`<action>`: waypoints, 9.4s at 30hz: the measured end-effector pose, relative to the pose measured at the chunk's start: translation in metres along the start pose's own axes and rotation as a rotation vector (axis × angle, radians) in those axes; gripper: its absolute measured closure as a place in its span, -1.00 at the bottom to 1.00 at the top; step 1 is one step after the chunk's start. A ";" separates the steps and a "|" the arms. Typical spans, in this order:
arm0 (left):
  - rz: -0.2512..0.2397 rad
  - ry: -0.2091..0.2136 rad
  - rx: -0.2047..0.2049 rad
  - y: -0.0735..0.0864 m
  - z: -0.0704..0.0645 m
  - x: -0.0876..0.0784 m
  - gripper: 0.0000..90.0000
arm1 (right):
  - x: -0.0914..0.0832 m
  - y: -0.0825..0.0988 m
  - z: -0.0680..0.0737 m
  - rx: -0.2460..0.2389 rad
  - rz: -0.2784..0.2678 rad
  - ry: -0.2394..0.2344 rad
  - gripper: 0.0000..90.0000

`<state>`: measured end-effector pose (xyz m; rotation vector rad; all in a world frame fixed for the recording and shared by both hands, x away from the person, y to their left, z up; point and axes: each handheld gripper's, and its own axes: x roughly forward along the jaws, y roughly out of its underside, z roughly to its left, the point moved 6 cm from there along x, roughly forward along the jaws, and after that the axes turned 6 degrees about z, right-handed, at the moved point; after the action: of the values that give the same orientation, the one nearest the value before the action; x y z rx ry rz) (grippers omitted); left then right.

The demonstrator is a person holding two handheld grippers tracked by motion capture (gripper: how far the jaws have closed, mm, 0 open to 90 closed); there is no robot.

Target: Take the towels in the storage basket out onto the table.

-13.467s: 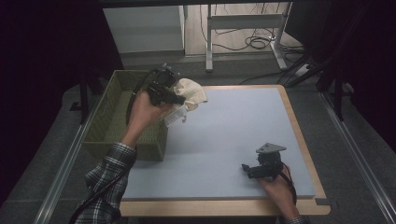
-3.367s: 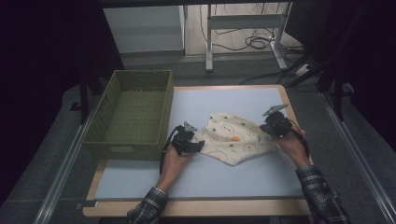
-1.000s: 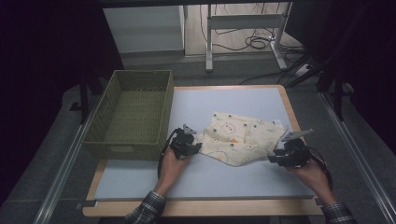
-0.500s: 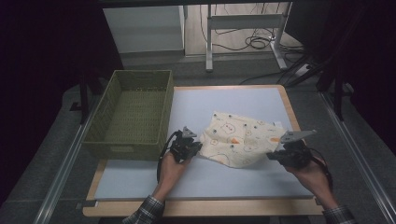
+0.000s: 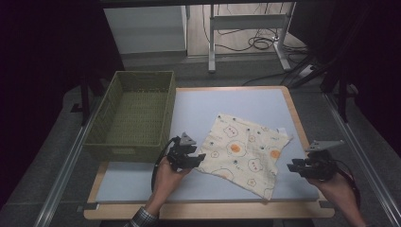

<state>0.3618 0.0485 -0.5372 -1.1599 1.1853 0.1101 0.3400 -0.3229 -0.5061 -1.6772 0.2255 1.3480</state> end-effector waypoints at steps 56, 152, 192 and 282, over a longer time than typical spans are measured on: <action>-0.158 -0.091 -0.057 -0.161 0.102 0.109 0.96 | 0.056 -0.114 -0.124 0.137 -0.108 0.267 0.94; -0.064 -0.085 -0.046 -0.049 0.048 0.056 0.23 | 0.063 -0.027 -0.025 0.054 -0.075 0.042 0.50; -0.051 -0.068 -0.062 -0.013 0.044 0.051 0.33 | 0.090 -0.083 -0.059 0.045 -0.059 0.039 0.67; -0.201 -0.054 -0.039 -0.040 0.026 0.046 0.94 | 0.120 -0.107 0.176 -0.256 -0.151 -0.239 0.90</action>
<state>0.4240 0.0276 -0.5485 -1.2964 1.0172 0.0122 0.3366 -0.0868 -0.5410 -1.6829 -0.2168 1.4938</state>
